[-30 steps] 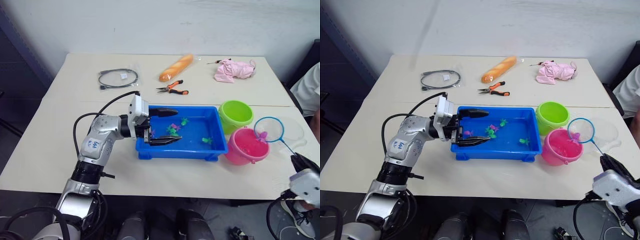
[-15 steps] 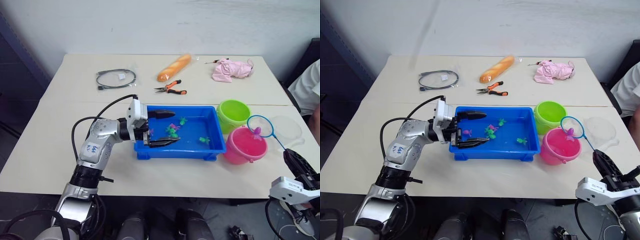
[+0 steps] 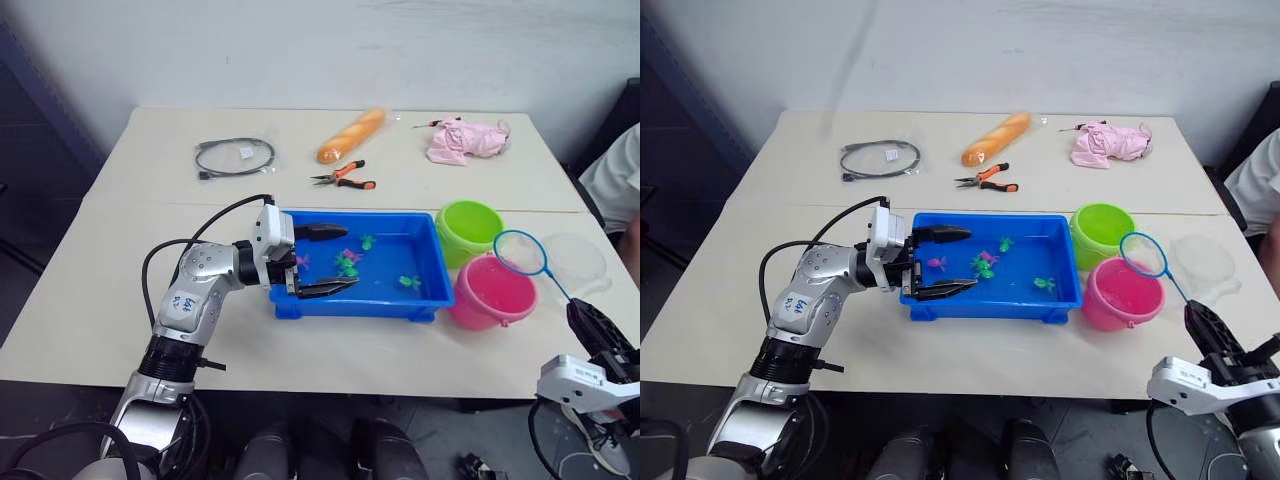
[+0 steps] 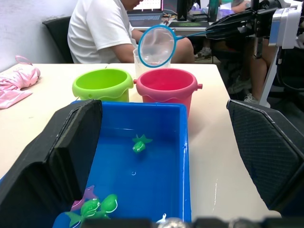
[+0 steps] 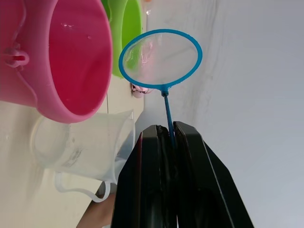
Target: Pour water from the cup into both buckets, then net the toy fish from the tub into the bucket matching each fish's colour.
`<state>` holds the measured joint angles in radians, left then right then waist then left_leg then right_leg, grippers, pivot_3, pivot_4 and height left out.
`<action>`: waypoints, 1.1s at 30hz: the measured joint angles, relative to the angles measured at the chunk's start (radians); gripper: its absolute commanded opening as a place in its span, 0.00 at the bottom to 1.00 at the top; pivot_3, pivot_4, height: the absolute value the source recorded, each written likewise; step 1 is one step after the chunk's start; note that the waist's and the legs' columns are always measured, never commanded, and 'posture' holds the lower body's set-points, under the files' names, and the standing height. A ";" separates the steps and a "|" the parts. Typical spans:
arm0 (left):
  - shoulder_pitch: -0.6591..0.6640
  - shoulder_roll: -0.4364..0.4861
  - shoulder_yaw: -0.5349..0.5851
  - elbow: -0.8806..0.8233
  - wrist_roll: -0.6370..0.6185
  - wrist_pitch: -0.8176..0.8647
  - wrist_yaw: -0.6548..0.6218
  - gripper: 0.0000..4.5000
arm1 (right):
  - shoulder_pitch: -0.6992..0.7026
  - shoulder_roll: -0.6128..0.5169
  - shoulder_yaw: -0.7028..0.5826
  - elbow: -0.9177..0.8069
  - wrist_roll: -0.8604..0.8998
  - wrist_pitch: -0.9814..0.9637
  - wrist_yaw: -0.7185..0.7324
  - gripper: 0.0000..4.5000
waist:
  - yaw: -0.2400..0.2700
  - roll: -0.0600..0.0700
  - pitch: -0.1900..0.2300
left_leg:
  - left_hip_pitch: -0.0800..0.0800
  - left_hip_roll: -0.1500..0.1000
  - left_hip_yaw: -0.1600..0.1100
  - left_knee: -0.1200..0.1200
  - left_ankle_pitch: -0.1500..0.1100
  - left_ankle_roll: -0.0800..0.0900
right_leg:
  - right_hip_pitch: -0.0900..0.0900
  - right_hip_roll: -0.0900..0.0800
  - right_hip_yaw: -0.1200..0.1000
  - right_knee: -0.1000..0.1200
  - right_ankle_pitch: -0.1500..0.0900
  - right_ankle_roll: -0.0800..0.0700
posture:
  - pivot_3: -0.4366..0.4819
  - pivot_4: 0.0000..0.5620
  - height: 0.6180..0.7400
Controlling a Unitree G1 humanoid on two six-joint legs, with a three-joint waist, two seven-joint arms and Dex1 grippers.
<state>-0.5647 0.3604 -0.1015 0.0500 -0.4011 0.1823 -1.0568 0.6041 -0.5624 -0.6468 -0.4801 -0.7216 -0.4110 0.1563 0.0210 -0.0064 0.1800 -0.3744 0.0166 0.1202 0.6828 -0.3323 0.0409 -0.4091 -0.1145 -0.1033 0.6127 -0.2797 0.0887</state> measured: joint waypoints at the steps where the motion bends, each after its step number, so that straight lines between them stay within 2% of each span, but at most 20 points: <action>1: 0.002 0.000 0.000 0.000 0.000 0.000 0.000 1.00 | -0.001 0.000 -0.013 0.004 0.007 0.001 -0.003 0.00 | 0.000 0.000 0.000 | 0.000 0.000 0.000 0.000 0.000 0.000 | 0.000 0.000 0.000 0.000 0.000 0.000 | 0.48 0.27 1.00; 5: 0.003 0.005 0.007 0.000 -0.001 0.000 0.007 1.00 | -0.038 -0.006 -0.060 0.016 0.135 0.022 0.013 0.00 | -0.001 0.000 0.000 | 0.000 0.001 0.000 0.000 0.000 0.000 | 0.000 0.000 0.000 0.000 0.000 0.000 | 0.48 0.27 1.00; 8: 0.006 0.023 0.025 0.002 -0.015 0.005 -0.003 1.00 | -0.067 -0.025 0.009 -0.002 0.426 0.083 0.153 0.00 | -0.010 0.000 0.000 | 0.001 0.002 0.000 0.000 0.000 0.000 | 0.000 0.000 0.000 0.000 0.000 0.000 | 0.48 0.27 1.00; 10: 0.028 0.068 0.073 0.005 -0.042 0.018 -0.011 1.00 | -0.125 -0.051 0.077 -0.042 0.695 0.214 0.276 0.00 | -0.028 0.000 0.000 | 0.002 0.003 0.000 0.000 0.000 0.000 | 0.001 0.000 0.000 0.001 0.000 -0.001 | 0.48 0.27 1.00; 12: 0.048 0.110 0.122 0.007 -0.053 0.028 -0.009 1.00 | -0.196 -0.101 0.099 -0.083 0.871 0.335 0.343 0.00 | -0.033 0.000 0.000 | 0.003 0.003 0.000 0.000 0.000 0.000 | 0.001 -0.001 0.000 0.004 -0.001 -0.002 | 0.48 0.27 1.00; 16: 0.114 0.200 0.178 0.011 -0.056 0.037 -0.009 1.00 | -0.348 -0.138 0.116 -0.159 1.078 0.551 0.354 0.00 | -0.024 0.000 0.000 | 0.004 0.003 -0.002 0.000 -0.001 -0.001 | 0.000 -0.002 -0.001 0.006 -0.002 -0.004 | 0.48 0.27 1.00; 18: 0.147 0.245 0.200 0.025 -0.055 0.038 -0.018 1.00 | -0.388 -0.178 0.189 -0.185 1.157 0.677 0.372 0.00 | -0.019 0.000 0.000 | 0.003 0.003 -0.003 0.000 -0.001 -0.001 | 0.000 -0.003 -0.002 0.006 -0.003 -0.005 | 0.48 0.27 1.00; 20: 0.155 0.274 0.217 0.042 -0.054 0.041 -0.022 1.00 | -0.437 -0.216 0.291 -0.188 1.189 0.790 0.392 0.00 | -0.015 0.000 0.001 | 0.002 0.002 -0.003 0.000 -0.002 0.000 | -0.001 -0.004 -0.002 0.005 -0.003 -0.005 | 0.48 0.27 1.00; 24: 0.145 0.275 0.218 0.031 -0.054 0.043 -0.015 1.00 | -0.615 -0.207 0.483 -0.176 1.175 0.982 0.330 0.00 | -0.014 0.000 0.000 | 0.001 0.000 -0.003 0.000 -0.003 0.000 | -0.002 -0.008 -0.003 0.005 -0.002 -0.005 | 0.48 0.27 1.00; 33: 0.152 0.272 0.219 0.001 -0.051 0.036 0.023 1.00 | -0.848 -0.201 0.766 0.056 0.944 1.017 0.333 0.00 | -0.023 0.000 0.000 | -0.001 0.000 -0.002 0.000 -0.003 0.000 | -0.003 -0.005 -0.004 0.006 -0.002 -0.004 | 0.48 0.27 1.00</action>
<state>-0.4123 0.6323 0.1175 0.0513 -0.4521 0.2180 -1.0335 -0.2436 -0.7633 0.1191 -0.4242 0.2222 0.6064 0.4891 -0.0019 -0.0067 0.1804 -0.3754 0.0163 0.1184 0.6823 -0.3349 0.0413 -0.4119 -0.1197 -0.1077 0.6186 -0.2818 0.0849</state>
